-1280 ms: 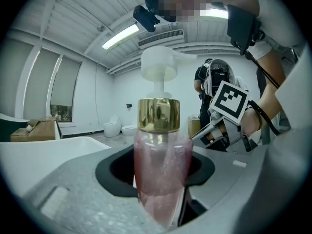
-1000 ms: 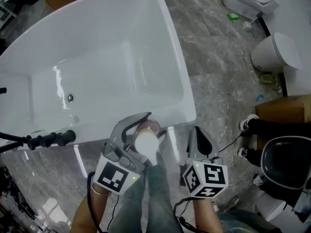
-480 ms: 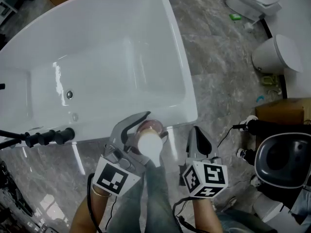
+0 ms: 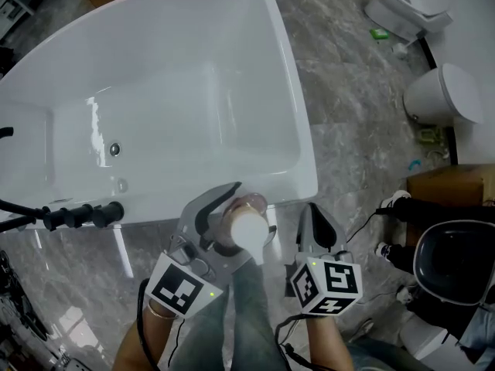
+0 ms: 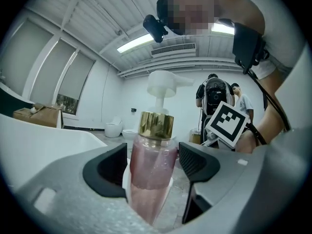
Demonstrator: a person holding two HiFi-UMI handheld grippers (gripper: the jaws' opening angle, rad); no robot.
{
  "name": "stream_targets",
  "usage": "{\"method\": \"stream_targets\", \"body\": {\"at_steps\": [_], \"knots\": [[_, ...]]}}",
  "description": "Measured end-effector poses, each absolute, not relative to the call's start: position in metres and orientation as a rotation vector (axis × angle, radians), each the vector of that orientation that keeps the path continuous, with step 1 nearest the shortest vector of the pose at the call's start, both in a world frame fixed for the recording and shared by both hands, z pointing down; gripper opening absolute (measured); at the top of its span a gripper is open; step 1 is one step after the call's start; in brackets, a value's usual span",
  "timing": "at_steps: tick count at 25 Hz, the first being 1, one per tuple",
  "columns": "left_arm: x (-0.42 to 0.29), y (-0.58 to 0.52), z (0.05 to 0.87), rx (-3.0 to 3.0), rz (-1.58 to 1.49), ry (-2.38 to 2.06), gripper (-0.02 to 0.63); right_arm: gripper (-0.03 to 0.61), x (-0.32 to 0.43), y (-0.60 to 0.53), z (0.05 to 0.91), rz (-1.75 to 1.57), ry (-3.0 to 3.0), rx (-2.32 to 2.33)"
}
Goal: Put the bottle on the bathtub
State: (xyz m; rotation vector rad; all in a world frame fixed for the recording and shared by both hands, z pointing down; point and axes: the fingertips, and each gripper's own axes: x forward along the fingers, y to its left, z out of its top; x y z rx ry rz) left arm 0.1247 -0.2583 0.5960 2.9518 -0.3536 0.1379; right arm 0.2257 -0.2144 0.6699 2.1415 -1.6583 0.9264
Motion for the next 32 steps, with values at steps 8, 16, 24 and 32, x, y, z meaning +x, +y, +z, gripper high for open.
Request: {"method": "stream_targets", "body": {"at_steps": [8, 16, 24, 32], "knots": [[0.095, -0.252, 0.578, 2.825, 0.061, -0.458, 0.33, 0.003, 0.217, -0.223, 0.639, 0.906, -1.7, 2.128], [0.034, -0.239, 0.5, 2.675, 0.047, -0.561, 0.325, 0.003, 0.218, -0.213, 0.564, 0.934, -1.68, 2.128], [-0.035, -0.299, 0.368, 2.775, 0.037, -1.119, 0.034, 0.003, 0.215, -0.245, 0.437, 0.711, -1.828, 2.164], [-0.055, -0.304, 0.282, 2.818, 0.1, -1.318, 0.008, 0.003, 0.222, -0.235, 0.326, 0.44, -1.947, 2.212]]}}
